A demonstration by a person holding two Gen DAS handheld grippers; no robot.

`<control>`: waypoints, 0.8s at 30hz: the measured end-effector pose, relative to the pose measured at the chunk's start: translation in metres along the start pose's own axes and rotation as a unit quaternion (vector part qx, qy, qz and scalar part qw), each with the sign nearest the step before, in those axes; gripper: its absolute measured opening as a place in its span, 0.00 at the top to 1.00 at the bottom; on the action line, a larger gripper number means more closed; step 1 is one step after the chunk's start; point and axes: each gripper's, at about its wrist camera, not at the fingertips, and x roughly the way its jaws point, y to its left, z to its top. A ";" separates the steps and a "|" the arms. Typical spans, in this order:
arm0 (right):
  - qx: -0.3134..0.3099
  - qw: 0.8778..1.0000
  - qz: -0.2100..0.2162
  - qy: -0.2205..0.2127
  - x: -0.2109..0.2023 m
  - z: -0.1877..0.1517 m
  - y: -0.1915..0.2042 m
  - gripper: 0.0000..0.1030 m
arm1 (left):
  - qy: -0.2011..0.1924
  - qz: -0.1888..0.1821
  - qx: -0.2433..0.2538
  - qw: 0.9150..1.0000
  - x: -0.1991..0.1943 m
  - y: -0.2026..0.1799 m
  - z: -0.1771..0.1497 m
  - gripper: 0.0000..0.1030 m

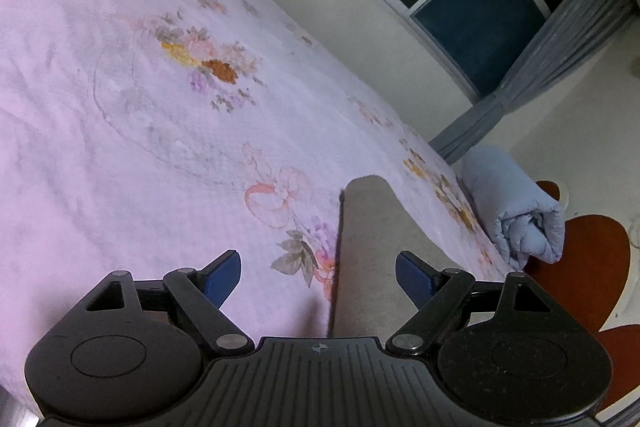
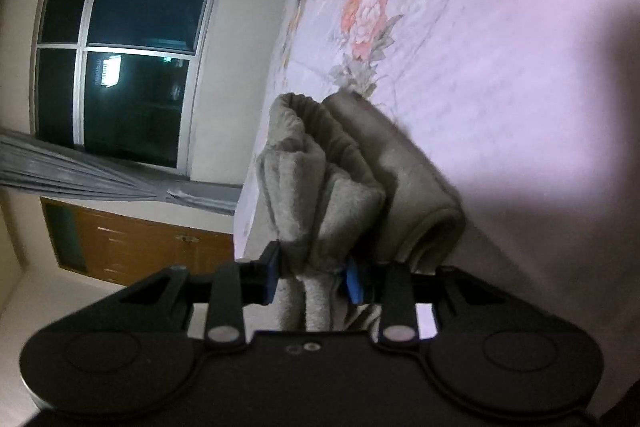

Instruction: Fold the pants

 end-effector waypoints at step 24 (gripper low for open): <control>0.023 0.999 0.024 0.025 0.020 0.014 0.021 0.69 | 0.079 0.109 0.221 0.966 0.023 -0.054 -0.042 0.19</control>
